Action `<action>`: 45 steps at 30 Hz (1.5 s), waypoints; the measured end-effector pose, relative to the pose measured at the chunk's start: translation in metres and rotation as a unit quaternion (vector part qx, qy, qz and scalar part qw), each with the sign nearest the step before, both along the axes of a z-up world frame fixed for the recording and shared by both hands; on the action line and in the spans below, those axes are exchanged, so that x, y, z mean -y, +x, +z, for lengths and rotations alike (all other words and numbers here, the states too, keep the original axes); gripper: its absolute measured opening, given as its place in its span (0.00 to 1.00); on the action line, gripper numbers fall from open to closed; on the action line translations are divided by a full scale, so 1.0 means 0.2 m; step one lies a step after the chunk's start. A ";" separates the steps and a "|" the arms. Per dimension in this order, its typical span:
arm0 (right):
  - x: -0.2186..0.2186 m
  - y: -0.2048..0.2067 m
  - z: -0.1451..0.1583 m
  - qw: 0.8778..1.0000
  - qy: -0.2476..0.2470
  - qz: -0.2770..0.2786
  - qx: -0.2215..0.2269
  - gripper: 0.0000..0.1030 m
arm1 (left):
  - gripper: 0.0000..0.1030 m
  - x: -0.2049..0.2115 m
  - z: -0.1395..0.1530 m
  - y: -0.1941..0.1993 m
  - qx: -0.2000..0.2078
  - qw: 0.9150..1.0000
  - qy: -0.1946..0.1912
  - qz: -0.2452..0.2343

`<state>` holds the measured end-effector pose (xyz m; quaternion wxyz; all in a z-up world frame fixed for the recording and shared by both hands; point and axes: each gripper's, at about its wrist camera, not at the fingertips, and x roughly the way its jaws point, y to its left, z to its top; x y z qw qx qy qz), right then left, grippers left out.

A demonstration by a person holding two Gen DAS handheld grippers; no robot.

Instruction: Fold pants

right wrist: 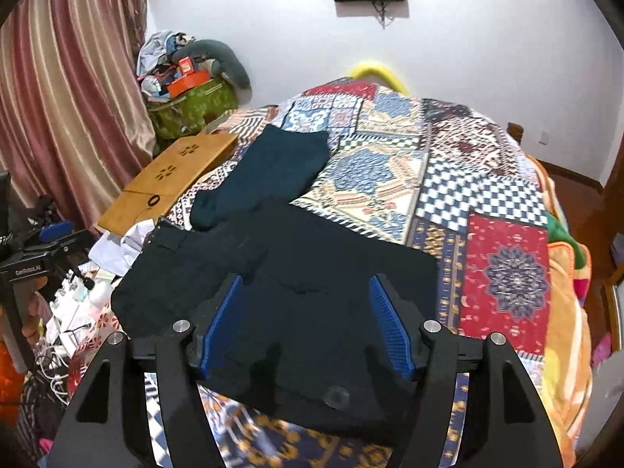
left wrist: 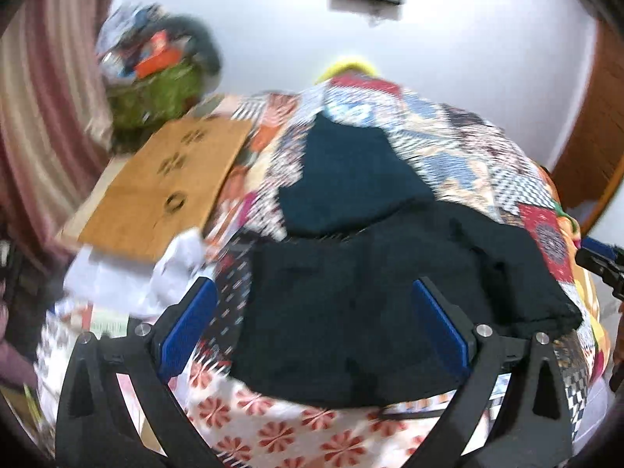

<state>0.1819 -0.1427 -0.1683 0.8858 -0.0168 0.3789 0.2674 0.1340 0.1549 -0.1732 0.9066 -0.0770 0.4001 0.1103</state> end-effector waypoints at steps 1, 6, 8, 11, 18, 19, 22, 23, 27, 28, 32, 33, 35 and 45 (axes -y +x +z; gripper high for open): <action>-0.03 0.01 -0.02 1.000 0.000 0.003 -0.008 0.61 | 0.98 -0.04 -0.03 -0.01 -0.008 1.000 -0.013 0.005; -0.15 0.04 -0.14 0.999 -0.026 0.022 -0.041 0.61 | 0.98 -0.18 -0.23 -0.05 -0.059 0.994 -0.090 0.028; -0.18 0.04 -0.19 0.997 -0.040 0.031 -0.053 0.61 | 0.98 -0.21 -0.32 -0.05 -0.083 0.988 -0.128 0.026; -0.22 0.05 -0.28 0.993 -0.065 0.050 -0.082 0.61 | 0.98 -0.22 -0.44 -0.05 -0.114 0.979 -0.167 0.035; -0.20 0.06 -0.31 0.993 -0.054 0.057 -0.089 0.65 | 0.98 -0.30 -0.71 -0.06 -0.152 0.923 -0.348 0.068; -0.20 0.06 -0.31 0.993 -0.054 0.058 -0.087 0.66 | 0.98 -0.30 -0.74 -0.06 -0.151 0.914 -0.369 0.071; -0.20 0.07 -0.32 0.993 -0.048 0.058 -0.090 0.68 | 0.98 -0.28 -0.78 -0.04 -0.154 0.902 -0.396 0.077; -0.20 0.07 -0.32 0.993 -0.046 0.058 -0.090 0.68 | 0.98 -0.28 -0.78 -0.02 -0.153 0.902 -0.397 0.077; -0.20 0.07 -0.33 0.993 -0.040 0.060 -0.092 0.69 | 0.93 -0.27 -0.78 0.04 -0.157 0.902 -0.394 0.079; -0.19 0.08 -0.33 0.993 -0.039 0.060 -0.092 0.69 | 0.84 -0.27 -0.78 0.05 -0.160 0.904 -0.388 0.080; -0.19 0.07 -0.33 0.993 -0.034 0.060 -0.092 0.69 | 0.39 -0.28 -0.77 0.11 -0.166 0.903 -0.390 0.069; -0.19 0.07 -0.33 0.993 -0.034 0.060 -0.092 0.69 | 0.31 -0.28 -0.76 0.12 -0.164 0.907 -0.381 0.078; -0.19 0.07 -0.33 0.993 -0.034 0.060 -0.092 0.69 | 0.22 -0.26 -0.71 0.13 -0.152 0.924 -0.341 0.082; -0.10 0.04 -0.29 0.996 -0.018 0.030 -0.087 0.69 | 0.15 -0.05 -0.16 0.20 -0.041 0.990 -0.129 0.031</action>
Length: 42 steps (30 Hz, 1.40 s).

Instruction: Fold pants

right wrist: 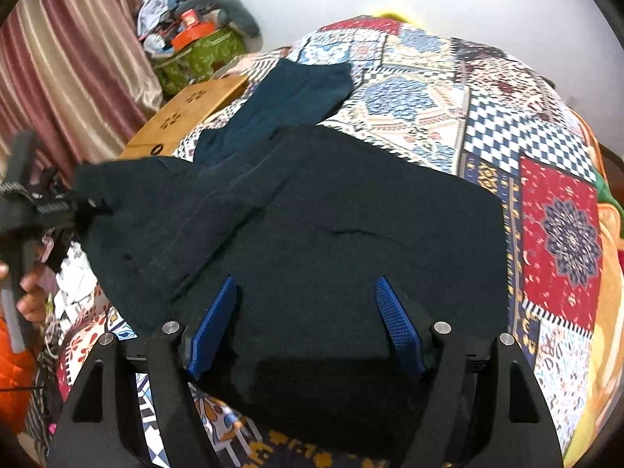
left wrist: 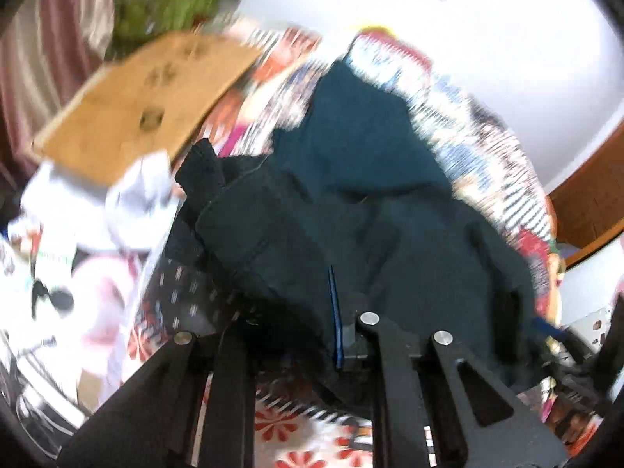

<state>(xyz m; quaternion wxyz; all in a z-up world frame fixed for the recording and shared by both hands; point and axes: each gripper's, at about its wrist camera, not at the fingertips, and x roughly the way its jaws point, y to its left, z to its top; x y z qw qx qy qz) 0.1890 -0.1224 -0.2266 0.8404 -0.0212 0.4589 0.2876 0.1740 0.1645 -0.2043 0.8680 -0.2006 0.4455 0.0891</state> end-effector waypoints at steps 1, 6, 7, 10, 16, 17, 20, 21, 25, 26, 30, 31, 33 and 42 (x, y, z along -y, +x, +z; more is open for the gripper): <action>0.02 -0.01 0.00 1.000 0.002 -0.005 0.001 0.69 | 0.15 0.03 0.08 0.00 0.021 1.000 0.011 -0.005; 0.12 -0.06 0.03 0.999 0.018 -0.028 0.005 0.69 | 0.15 0.25 0.36 0.04 0.096 0.992 0.066 -0.050; 0.14 -0.06 0.04 0.999 0.020 -0.032 0.007 0.69 | 0.15 0.30 0.40 0.06 0.106 0.990 0.073 -0.063; 0.21 -0.07 0.05 0.999 0.014 -0.048 0.017 0.69 | 0.14 0.49 0.50 0.15 0.133 0.981 0.090 -0.106; 0.37 -0.09 0.05 0.996 0.023 -0.081 0.021 0.69 | 0.14 0.84 0.60 0.26 0.168 0.963 0.080 -0.196; 0.41 -0.10 0.05 0.996 0.024 -0.088 0.022 0.69 | 0.14 0.90 0.60 0.28 0.169 0.960 0.072 -0.212; 0.49 -0.11 0.03 0.994 0.025 -0.101 0.019 0.69 | 0.14 1.08 0.55 0.36 0.156 0.952 0.041 -0.260; 0.51 -0.12 0.03 0.994 0.025 -0.107 0.017 0.69 | 0.14 1.14 0.52 0.38 0.149 0.950 0.032 -0.274; 0.62 -0.15 0.01 0.992 0.023 -0.127 0.013 0.69 | 0.14 1.36 0.34 0.41 0.108 0.936 0.012 -0.334; 0.64 -0.17 0.00 0.991 0.024 -0.130 0.014 0.69 | 0.14 1.43 0.26 0.41 0.088 0.931 0.016 -0.354; 0.70 -0.21 -0.02 0.990 0.024 -0.140 0.009 0.69 | 0.15 1.58 0.07 0.38 0.037 0.918 0.049 -0.391; 0.70 -0.21 -0.02 0.990 0.022 -0.141 0.007 0.69 | 0.17 1.61 0.03 0.38 0.019 0.915 0.053 -0.400; 0.71 -0.22 -0.04 0.990 0.018 -0.139 0.002 0.69 | 0.22 1.61 0.00 0.38 0.007 0.911 0.055 -0.409; 0.69 -0.30 0.03 0.990 -0.002 -0.136 0.047 0.69 | 0.67 1.45 0.25 0.27 0.101 0.921 0.064 -0.371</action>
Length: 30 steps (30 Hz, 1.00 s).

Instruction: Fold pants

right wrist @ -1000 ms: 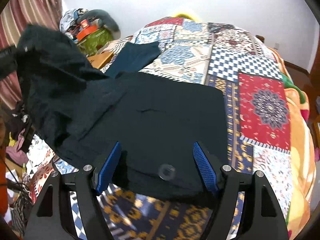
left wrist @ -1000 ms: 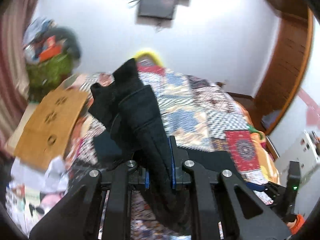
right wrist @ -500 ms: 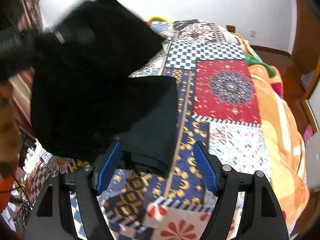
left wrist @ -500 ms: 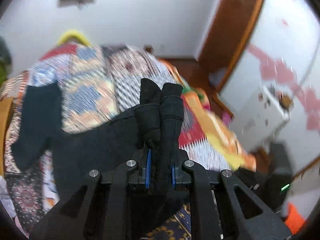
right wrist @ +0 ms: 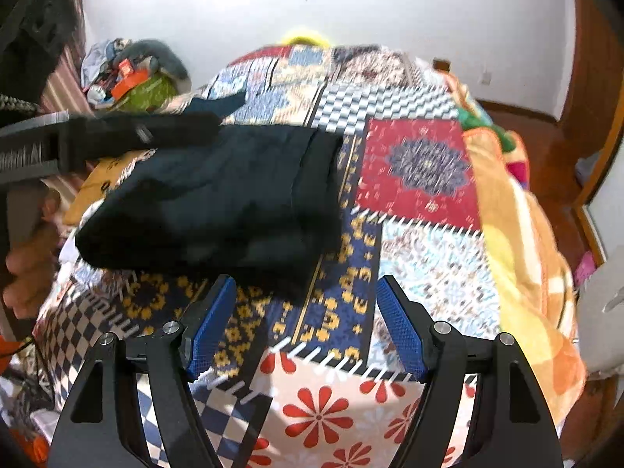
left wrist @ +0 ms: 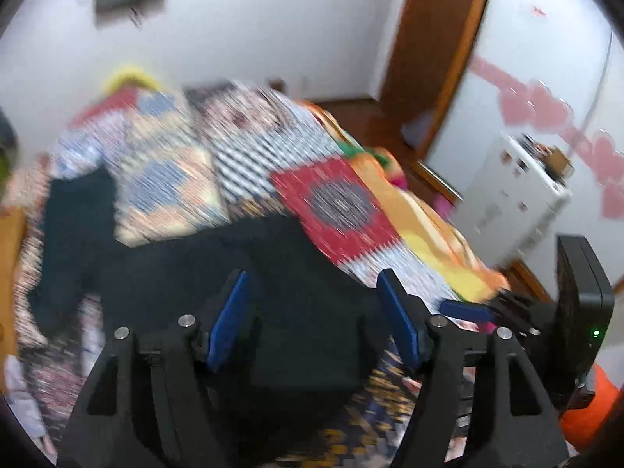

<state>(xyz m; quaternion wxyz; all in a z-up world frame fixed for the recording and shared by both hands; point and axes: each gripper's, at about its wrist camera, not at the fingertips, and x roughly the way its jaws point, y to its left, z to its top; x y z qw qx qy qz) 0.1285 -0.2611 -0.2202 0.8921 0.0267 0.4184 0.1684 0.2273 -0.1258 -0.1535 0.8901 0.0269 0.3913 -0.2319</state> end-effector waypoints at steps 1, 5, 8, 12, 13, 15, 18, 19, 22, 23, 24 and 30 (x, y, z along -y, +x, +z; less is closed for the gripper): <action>0.00 0.00 0.02 1.000 0.004 -0.005 0.007 0.69 | 0.71 -0.05 0.04 0.01 0.013 1.000 0.004 0.011; 0.01 0.06 0.07 0.999 0.033 -0.021 0.013 0.69 | 0.74 -0.28 0.10 0.17 0.041 0.995 0.048 0.079; 0.00 0.09 0.08 0.999 0.044 -0.026 0.018 0.69 | 0.74 -0.45 0.07 0.35 0.022 0.992 0.080 0.095; -0.05 0.12 0.09 0.998 0.052 -0.024 0.019 0.69 | 0.74 -0.57 -0.05 0.55 -0.004 0.986 0.123 0.109; -0.06 0.12 0.09 0.998 0.051 -0.022 0.018 0.69 | 0.74 -0.59 -0.11 0.60 -0.015 0.985 0.133 0.109; -0.09 0.14 0.08 0.999 0.047 -0.021 0.016 0.69 | 0.74 -0.61 -0.21 0.67 -0.037 0.984 0.142 0.105; -0.12 0.17 0.05 0.999 0.046 -0.022 0.004 0.69 | 0.74 -0.62 -0.40 0.74 -0.087 0.981 0.149 0.093; -0.13 0.18 0.04 0.999 0.046 -0.023 0.001 0.69 | 0.77 -0.62 -0.45 0.75 -0.098 0.979 0.154 0.092; -0.13 0.20 0.02 0.999 0.043 -0.026 -0.006 0.69 | 0.95 -0.63 -0.58 0.74 -0.101 0.975 0.169 0.105; -0.13 0.21 0.02 0.999 0.043 -0.027 -0.009 0.69 | 0.96 -0.65 -0.58 0.72 -0.093 0.976 0.165 0.108; -0.12 0.21 0.02 0.999 0.042 -0.029 -0.011 0.69 | 0.96 -0.66 -0.58 0.70 -0.094 0.976 0.164 0.105; -0.11 0.21 0.06 0.999 0.040 -0.032 -0.008 0.69 | 0.96 -0.71 -0.55 0.50 -0.086 0.973 0.177 0.120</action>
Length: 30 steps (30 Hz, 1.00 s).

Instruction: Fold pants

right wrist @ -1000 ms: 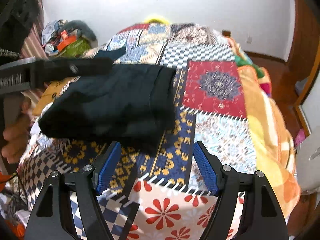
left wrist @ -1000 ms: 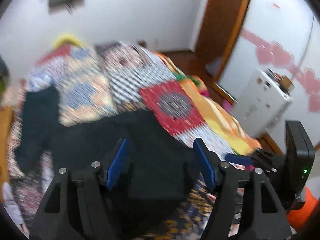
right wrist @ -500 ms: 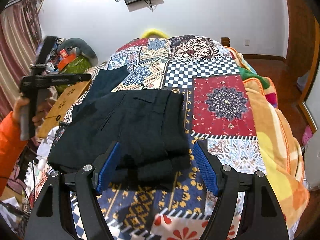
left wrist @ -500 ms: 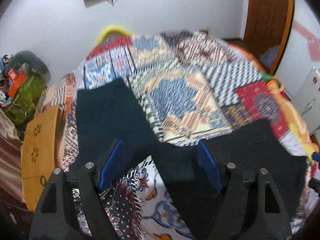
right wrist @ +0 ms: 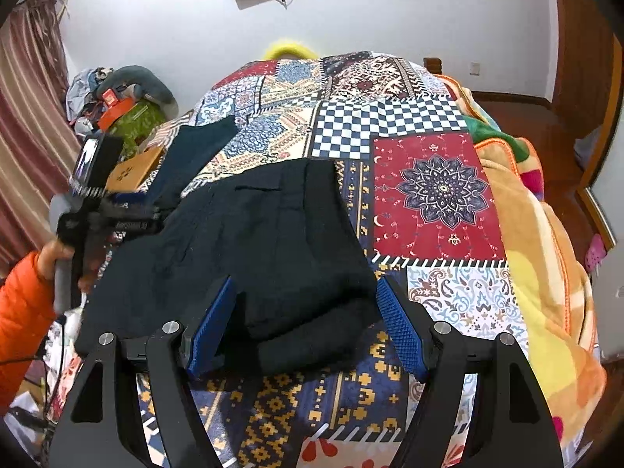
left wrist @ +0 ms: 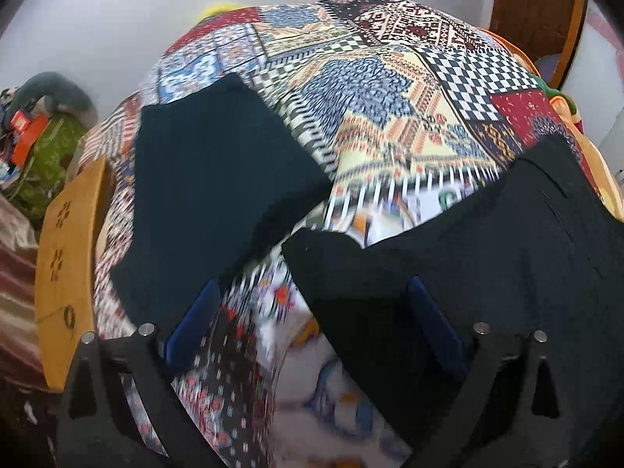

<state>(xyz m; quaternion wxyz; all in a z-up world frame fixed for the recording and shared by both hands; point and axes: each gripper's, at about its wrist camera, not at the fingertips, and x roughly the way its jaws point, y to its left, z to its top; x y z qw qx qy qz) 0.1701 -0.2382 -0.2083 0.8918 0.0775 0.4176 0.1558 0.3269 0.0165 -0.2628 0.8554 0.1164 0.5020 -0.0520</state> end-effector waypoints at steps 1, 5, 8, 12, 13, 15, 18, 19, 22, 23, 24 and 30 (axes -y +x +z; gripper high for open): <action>0.00 -0.01 0.01 1.000 0.003 0.002 0.003 0.69 | 0.96 -0.01 0.01 -0.05 0.001 1.000 0.000 0.003; -0.03 -0.06 0.05 1.000 0.008 0.015 0.012 0.69 | 0.96 -0.07 0.06 -0.27 0.004 1.000 -0.006 0.019; -0.07 -0.13 0.07 0.999 0.001 0.033 0.018 0.69 | 0.96 -0.11 0.09 -0.47 0.011 0.999 -0.012 0.034; -0.10 -0.21 0.06 0.999 -0.007 0.051 0.016 0.69 | 0.96 -0.14 0.09 -0.71 0.013 0.998 -0.047 0.051; -0.11 -0.23 0.04 0.998 -0.010 0.054 0.013 0.69 | 0.96 -0.14 0.09 -0.75 0.012 0.997 -0.058 0.056; -0.12 -0.26 0.02 0.998 -0.012 0.058 0.008 0.69 | 0.96 -0.15 0.09 -0.82 0.005 0.993 -0.086 0.076; -0.12 -0.29 0.00 0.998 -0.008 0.064 0.002 0.69 | 0.96 -0.13 0.10 -0.85 -0.002 0.989 -0.118 0.093; -0.12 -0.29 0.00 0.998 -0.010 0.060 -0.002 0.69 | 0.96 -0.12 0.11 -0.85 -0.003 0.988 -0.124 0.096; -0.14 -0.29 0.00 0.997 -0.025 0.070 0.000 0.69 | 0.96 -0.05 0.12 -0.86 -0.001 0.987 -0.138 0.083; -0.16 -0.29 0.00 0.996 -0.039 0.077 0.003 0.70 | 0.96 -0.02 0.12 -0.86 0.002 0.988 -0.134 0.074; -0.18 -0.28 0.00 0.995 -0.060 0.078 0.010 0.71 | 0.95 0.00 0.13 -0.86 0.010 0.990 -0.121 0.068; -0.10 -0.21 -0.10 0.996 -0.032 0.083 -0.007 0.69 | 0.96 -0.07 0.14 -0.87 0.013 0.994 -0.100 0.036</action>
